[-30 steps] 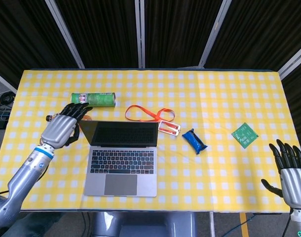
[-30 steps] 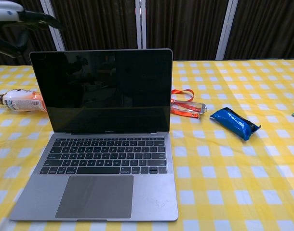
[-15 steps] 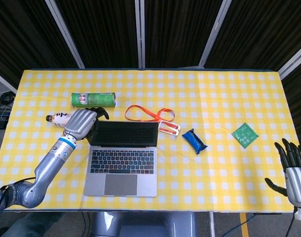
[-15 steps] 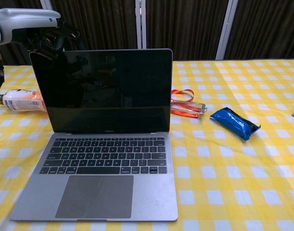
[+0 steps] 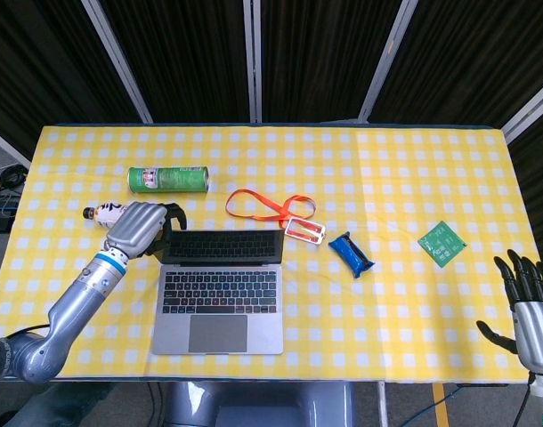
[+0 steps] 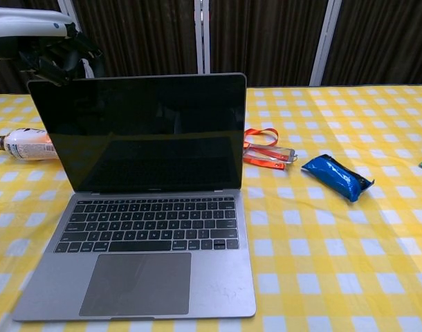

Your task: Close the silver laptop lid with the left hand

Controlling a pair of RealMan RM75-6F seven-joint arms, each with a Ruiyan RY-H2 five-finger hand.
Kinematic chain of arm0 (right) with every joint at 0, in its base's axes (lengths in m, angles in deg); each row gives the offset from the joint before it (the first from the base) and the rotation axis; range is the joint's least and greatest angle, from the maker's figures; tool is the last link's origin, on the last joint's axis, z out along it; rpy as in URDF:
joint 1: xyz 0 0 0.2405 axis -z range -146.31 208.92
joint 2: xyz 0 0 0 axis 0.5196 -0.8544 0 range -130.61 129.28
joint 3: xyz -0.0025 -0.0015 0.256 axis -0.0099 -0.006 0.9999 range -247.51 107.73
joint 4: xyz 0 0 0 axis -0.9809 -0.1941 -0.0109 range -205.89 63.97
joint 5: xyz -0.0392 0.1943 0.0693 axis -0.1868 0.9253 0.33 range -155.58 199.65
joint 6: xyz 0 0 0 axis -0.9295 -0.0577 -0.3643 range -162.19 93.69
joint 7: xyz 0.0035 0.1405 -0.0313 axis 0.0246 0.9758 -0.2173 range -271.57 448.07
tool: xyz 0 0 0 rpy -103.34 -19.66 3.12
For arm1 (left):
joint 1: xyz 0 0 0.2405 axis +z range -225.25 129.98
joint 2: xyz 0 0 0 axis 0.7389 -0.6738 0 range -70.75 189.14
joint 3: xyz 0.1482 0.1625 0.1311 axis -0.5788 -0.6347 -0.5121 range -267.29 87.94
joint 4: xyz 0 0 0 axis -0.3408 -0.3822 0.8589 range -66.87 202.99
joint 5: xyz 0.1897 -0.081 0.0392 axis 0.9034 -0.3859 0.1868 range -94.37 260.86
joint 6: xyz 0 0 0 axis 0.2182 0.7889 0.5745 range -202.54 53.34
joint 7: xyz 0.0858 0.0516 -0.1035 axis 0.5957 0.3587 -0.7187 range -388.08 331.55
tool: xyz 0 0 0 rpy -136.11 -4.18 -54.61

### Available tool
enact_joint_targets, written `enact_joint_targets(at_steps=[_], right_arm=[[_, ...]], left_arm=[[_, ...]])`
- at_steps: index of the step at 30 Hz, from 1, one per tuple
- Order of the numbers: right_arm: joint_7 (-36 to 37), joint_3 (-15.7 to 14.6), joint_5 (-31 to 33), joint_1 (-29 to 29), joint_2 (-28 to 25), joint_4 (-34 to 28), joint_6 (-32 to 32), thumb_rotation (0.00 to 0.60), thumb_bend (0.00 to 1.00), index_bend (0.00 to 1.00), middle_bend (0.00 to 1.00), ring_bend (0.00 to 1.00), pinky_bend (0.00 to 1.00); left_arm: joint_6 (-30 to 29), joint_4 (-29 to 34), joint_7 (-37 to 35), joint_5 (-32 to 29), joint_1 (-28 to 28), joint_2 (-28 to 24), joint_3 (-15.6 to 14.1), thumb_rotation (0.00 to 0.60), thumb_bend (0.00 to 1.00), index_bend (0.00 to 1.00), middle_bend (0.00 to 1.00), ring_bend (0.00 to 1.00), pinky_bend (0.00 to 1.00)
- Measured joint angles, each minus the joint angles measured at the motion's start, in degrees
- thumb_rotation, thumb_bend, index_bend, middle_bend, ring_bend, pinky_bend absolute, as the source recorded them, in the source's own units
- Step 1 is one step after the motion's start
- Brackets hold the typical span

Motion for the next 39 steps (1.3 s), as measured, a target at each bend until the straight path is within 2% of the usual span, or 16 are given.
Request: enact_joint_targets(at_steps=[9,16,26,39], right_arm=[[-0.38,-0.12,-0.38,0.13,0.03,-0.32,0.47,0.6,0.0,0.02,0.0,0.0,0.0],[-0.36,-0.17,-0.55,0.24,-0.06,-0.46,0.74,0.6,0.0,0.02,0.0,0.0,0.0],[0.17,-0.18,-0.69,0.4,-0.37,-0.61,1.08,0.6,0.0,0.02,0.0,0.0,0.0],[0.5,-0.12,-0.52,0.44,-0.54,-0.59,1.1,0.6,0.0,0.02,0.0,0.0,0.0]], left_arm=[[0.75,2.33,-7.23,9.84,2.9,-2.87,-3.05,0.6,1.0,0.5,0.38,0.44,0.55],[0.82,4.2,-10.54,18.0,4.52,-4.05,-6.49,0.6,1.0,0.5,0.38,0.44,0.55],[2.29,5.91,-12.25,23.2,5.14,-3.49,-10.68,0.6,1.0,0.5,0.38,0.44,0.54],[4.38,2.47,-10.47,24.49,4.74,3.42,-14.09,0.6,1.0,0.5,0.38,0.43,0.54]])
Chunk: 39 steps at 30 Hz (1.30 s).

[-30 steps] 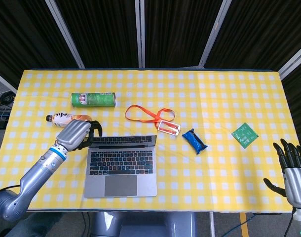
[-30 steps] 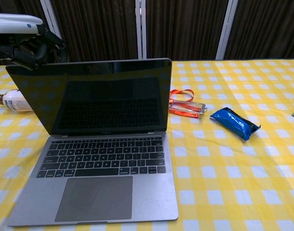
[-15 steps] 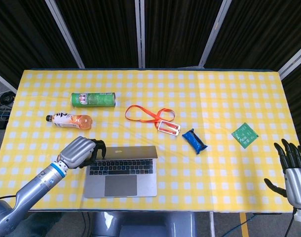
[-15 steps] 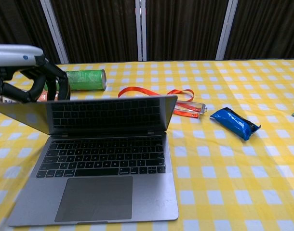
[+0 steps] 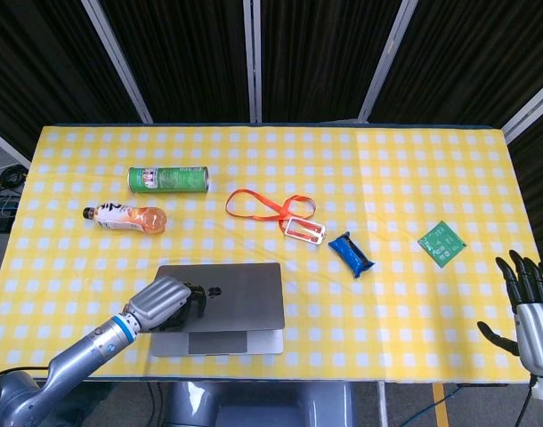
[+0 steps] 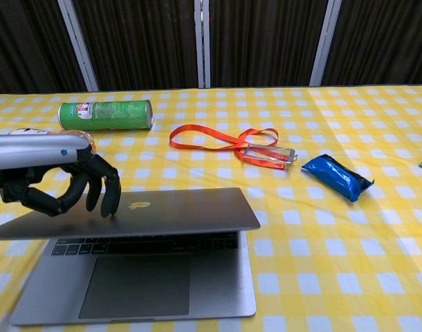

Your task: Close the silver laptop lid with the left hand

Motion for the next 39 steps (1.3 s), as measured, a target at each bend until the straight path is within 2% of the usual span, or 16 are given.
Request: enact_joint_targets(at_steps=[7,16,31,39], right_arm=[[0.21,0.01,0.05,0.0,-0.07,0.05,-0.04,0.6,0.0,0.02,0.0,0.0,0.0],[0.34,0.0,0.02,0.04,-0.16,0.0,0.03,0.6,0.0,0.02,0.0,0.0,0.0],[0.79,-0.02,-0.13,0.16,-0.31,-0.08,0.3,0.6,0.0,0.02,0.0,0.0,0.0],[1.25,0.02,-0.23,0.26,-0.57,-0.15,0.55,0.6,0.0,0.02,0.0,0.0,0.0]], left_arm=[[-0.24,-4.06,-0.61,1.06,0.45,4.65,-1.77,0.6,1.0,0.5,0.38,0.43,0.54],[-0.3,-6.78,-2.01,2.44,0.79,7.27,-3.3,0.6,1.0,0.5,0.38,0.44,0.54],[1.21,-9.12,-0.37,1.71,0.67,9.58,-5.28,0.6,1.0,0.5,0.38,0.44,0.54],[0.72,-7.89,-0.55,1.61,0.57,8.96,-5.09,0.6,1.0,0.5,0.38,0.44,0.54]])
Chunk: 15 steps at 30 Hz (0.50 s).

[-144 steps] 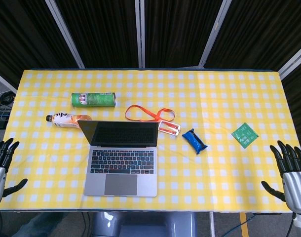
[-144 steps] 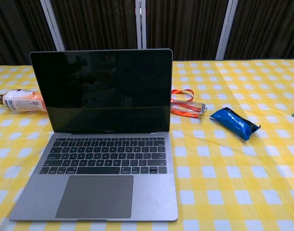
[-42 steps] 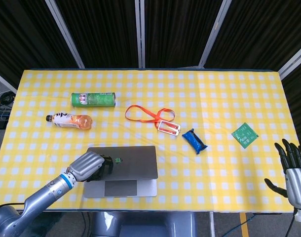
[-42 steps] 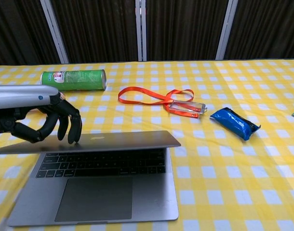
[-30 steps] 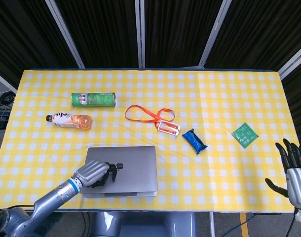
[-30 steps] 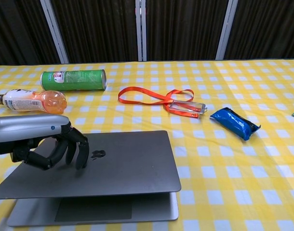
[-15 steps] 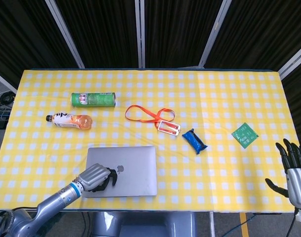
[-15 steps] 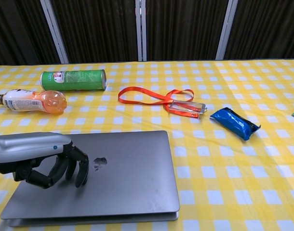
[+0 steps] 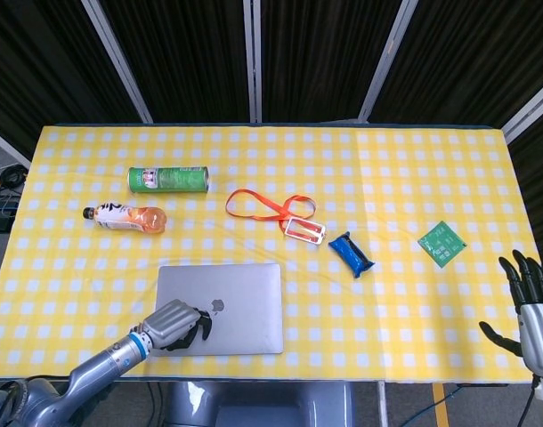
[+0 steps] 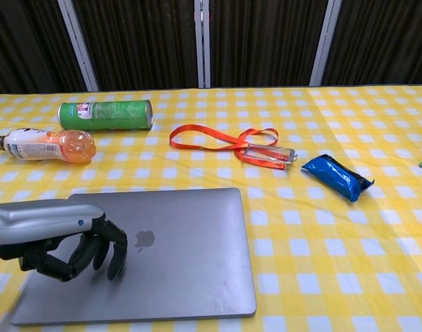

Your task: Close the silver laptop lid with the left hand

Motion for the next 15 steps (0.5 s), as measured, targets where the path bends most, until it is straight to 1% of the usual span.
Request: enact_joint_targets(at_steps=[3,5,6,8,9,10,11,12,13,14,15], right_arm=[[0.42,0.05,-0.08,0.11,-0.21,-0.11,0.28,0.6,0.0,0.02,0.0,0.0,0.0],[0.66,0.06,-0.12,0.19,-0.36,-0.17,0.43,0.6,0.0,0.02,0.0,0.0,0.0],[0.75,0.06,-0.15,0.22,-0.41,-0.21,0.5,0.6,0.0,0.02,0.0,0.0,0.0],[0.98,0.06,-0.3,0.31,-0.55,-0.33,0.72,0.6,0.0,0.02,0.0,0.0,0.0],[1.07,0.04,-0.42,0.37,-0.63,-0.41,0.87,0.6,0.0,0.02,0.0,0.0,0.0],[1.21,0.01,-0.56,0.45,-0.73,-0.51,1.02,0.6,0.0,0.02,0.0,0.0,0.0],[1.34,-0.07,-0.69,0.56,-0.9,-0.69,1.15,0.6,0.0,0.02,0.0,0.0,0.0],[1.36,-0.13,-0.75,0.63,-1.03,-0.81,1.19,0.6,0.0,0.02,0.0,0.0,0.0],[1.38,-0.18,-0.8,0.68,-1.13,-0.92,1.21,0.6,0.0,0.02,0.0,0.0,0.0],[1.41,-0.24,-0.87,0.73,-1.22,-1.03,1.22,0.6,0.0,0.02,0.0,0.0,0.0],[1.46,-0.27,-0.92,0.75,-1.29,-1.09,1.23,0.6,0.0,0.02,0.0,0.0,0.0]], left_arm=[[-2.94,1.94,-1.12,1.41,0.43,-1.64,0.76,0.6,1.0,0.5,0.38,0.43,0.53],[-6.13,3.19,-1.78,2.84,1.01,-3.09,1.44,0.6,1.0,0.49,0.38,0.43,0.48],[-7.71,3.66,-1.97,3.45,1.35,-3.69,1.73,0.6,1.0,0.48,0.36,0.41,0.43],[-11.77,4.65,-2.11,4.72,2.43,-5.02,2.45,0.6,1.0,0.43,0.31,0.35,0.3],[-13.67,5.02,-1.99,5.12,3.02,-5.6,2.77,0.6,0.99,0.39,0.25,0.28,0.21],[-16.43,5.57,-1.51,5.49,4.05,-6.47,3.15,0.6,0.91,0.33,0.17,0.19,0.12],[-18.64,6.06,-0.85,5.65,5.0,-7.2,3.38,0.6,0.72,0.26,0.09,0.1,0.05],[-20.9,6.63,0.05,5.69,6.1,-7.99,3.59,0.6,0.54,0.2,0.05,0.05,0.02],[-23.17,7.27,1.17,5.65,7.31,-8.8,3.76,0.6,0.27,0.1,0.01,0.01,0.0],[-26.12,8.18,2.99,5.47,9.08,-9.84,3.96,0.6,0.08,0.04,0.0,0.0,0.0],[-28.25,8.82,4.44,5.27,10.44,-10.54,4.08,0.6,0.02,0.01,0.0,0.0,0.0]])
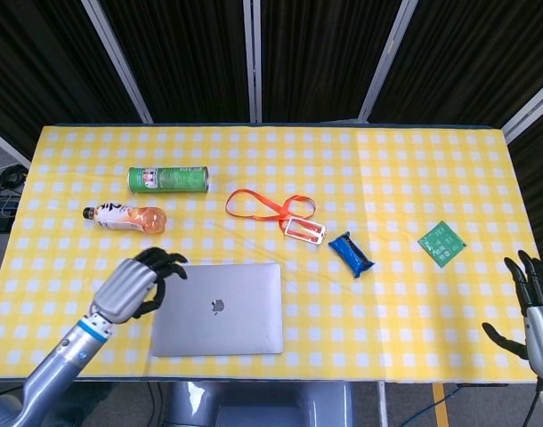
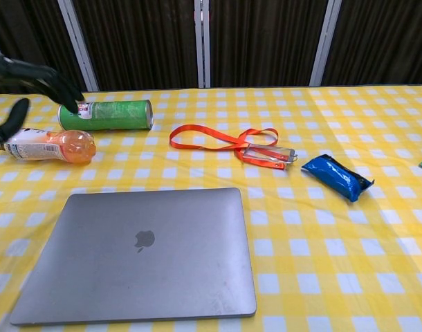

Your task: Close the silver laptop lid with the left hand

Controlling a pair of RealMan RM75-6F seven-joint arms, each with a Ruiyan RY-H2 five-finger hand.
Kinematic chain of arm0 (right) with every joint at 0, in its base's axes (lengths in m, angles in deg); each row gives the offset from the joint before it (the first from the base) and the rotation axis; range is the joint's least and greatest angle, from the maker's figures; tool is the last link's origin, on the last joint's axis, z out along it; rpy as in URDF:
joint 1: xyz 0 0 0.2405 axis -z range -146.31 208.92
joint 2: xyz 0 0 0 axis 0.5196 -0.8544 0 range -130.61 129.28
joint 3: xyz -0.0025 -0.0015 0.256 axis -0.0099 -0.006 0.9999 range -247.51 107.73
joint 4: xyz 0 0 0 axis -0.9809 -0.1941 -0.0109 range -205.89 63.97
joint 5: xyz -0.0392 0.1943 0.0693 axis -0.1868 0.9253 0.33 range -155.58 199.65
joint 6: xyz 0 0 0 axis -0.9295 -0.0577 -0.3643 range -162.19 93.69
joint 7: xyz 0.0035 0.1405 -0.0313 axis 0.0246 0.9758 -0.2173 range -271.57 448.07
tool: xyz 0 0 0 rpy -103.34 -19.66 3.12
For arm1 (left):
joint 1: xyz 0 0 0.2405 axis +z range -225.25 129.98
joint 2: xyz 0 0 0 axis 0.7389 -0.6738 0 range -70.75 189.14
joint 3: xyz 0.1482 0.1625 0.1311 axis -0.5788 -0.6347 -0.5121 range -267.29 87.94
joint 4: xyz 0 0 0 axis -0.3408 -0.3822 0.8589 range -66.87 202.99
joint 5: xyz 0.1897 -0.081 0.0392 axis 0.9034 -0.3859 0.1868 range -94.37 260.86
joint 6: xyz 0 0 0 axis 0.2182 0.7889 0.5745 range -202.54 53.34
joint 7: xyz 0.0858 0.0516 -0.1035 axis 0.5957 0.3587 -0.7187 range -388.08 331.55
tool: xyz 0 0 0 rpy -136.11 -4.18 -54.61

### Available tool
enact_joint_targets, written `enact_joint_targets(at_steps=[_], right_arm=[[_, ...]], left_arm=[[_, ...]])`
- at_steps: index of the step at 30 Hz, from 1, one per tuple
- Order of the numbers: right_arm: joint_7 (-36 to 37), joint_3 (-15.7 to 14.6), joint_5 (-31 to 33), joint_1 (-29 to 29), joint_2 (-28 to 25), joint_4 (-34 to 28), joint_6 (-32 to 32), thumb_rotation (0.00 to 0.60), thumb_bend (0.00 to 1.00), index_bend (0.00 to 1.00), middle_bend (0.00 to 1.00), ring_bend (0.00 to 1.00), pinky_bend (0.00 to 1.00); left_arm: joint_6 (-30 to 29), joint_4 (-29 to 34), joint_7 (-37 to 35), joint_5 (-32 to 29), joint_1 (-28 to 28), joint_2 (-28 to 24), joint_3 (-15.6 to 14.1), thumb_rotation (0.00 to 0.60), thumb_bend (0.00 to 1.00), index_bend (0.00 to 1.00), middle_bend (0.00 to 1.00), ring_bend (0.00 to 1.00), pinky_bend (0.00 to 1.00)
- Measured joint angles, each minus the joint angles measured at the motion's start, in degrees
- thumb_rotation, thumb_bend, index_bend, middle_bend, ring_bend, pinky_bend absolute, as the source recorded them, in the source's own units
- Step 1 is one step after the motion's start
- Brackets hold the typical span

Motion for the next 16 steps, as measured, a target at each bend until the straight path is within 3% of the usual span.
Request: enact_joint_targets(at_steps=[9,16], right_arm=[[0.11,-0.25,-0.41,0.32,-0.51,-0.63,0.29,0.6,0.0,0.02,0.0,0.0,0.0],[-0.55,-0.35,-0.79,0.49,-0.43,-0.9,0.61,0.6,0.0,0.02,0.0,0.0,0.0]], left_arm=[[-19.24,3.15,14.6,-2.44,14.66,-3.17,-0.72,0.6,0.0,0.0,0.0,0.0,0.0],[-20.72,1.93,10.66,-3.35,18.98,-5.05,-2.02,0.6,0.0,0.0,0.0,0.0,0.0]])
